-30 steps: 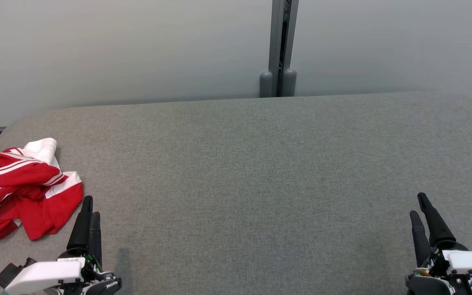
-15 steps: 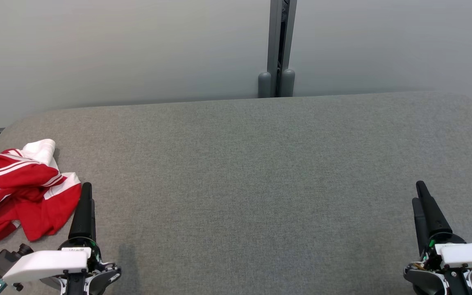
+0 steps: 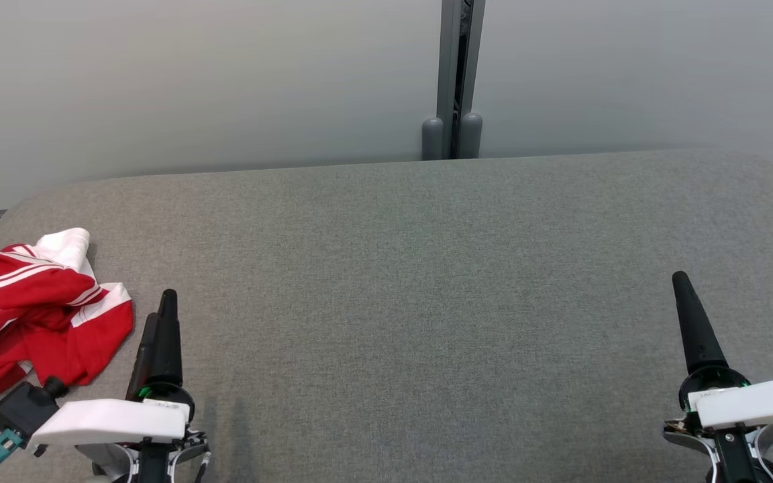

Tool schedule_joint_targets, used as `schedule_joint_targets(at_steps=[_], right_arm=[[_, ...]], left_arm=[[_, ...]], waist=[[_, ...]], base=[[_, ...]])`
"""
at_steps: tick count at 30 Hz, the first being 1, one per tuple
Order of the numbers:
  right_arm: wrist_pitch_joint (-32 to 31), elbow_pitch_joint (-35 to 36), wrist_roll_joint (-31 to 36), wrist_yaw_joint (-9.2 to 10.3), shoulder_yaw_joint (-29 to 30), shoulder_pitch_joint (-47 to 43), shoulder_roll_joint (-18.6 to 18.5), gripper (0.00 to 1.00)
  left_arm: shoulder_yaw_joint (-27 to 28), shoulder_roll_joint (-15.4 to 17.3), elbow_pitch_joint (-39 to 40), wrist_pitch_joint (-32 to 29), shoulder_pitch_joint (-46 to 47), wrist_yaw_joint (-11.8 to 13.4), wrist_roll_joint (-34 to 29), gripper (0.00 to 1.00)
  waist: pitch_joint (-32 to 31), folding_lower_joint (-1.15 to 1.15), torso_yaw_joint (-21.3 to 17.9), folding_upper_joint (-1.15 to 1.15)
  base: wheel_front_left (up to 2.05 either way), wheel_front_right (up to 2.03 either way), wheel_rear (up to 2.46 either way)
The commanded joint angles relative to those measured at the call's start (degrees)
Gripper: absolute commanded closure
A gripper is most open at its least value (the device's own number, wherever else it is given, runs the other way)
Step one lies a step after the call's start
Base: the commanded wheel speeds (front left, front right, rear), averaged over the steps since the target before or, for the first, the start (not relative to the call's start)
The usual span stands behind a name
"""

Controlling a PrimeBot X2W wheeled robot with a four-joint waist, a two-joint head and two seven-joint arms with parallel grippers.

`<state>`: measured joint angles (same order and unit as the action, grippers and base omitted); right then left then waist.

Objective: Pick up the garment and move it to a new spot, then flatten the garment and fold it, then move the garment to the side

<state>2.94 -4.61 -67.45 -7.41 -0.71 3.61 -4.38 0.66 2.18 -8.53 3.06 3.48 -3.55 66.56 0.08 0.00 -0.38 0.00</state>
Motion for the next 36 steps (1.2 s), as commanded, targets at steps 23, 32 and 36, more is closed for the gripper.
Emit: schedule_joint_targets(at_steps=[23, 32, 36], right_arm=[[4.74, 1.54, 31.9, -0.09, -1.43, 0.59, -1.44, 0.0], [6.14, 1.43, 39.69, -0.1, -0.65, 0.2, -0.27, 0.0], [6.56, 1.42, 41.32, -0.1, -0.88, 0.12, -0.39, 0.0]], left_arm=[[-4.0, 1.37, 0.95, 4.62, 1.47, 4.09, -30.21, 0.0], [-4.81, 1.4, 0.74, 5.98, 1.19, 4.67, -36.25, 0.0], [-5.04, 1.35, 0.7, 6.4, 1.12, 4.77, -37.75, 0.0]], waist=[[0.06, 0.0, 0.02, 0.0], [-0.02, 0.0, 0.06, 0.0], [-0.06, 0.0, 0.11, 0.0]], base=[[0.0, 0.0, 0.0], [0.0, 0.0, 0.0], [0.0, 0.0, 0.0]])
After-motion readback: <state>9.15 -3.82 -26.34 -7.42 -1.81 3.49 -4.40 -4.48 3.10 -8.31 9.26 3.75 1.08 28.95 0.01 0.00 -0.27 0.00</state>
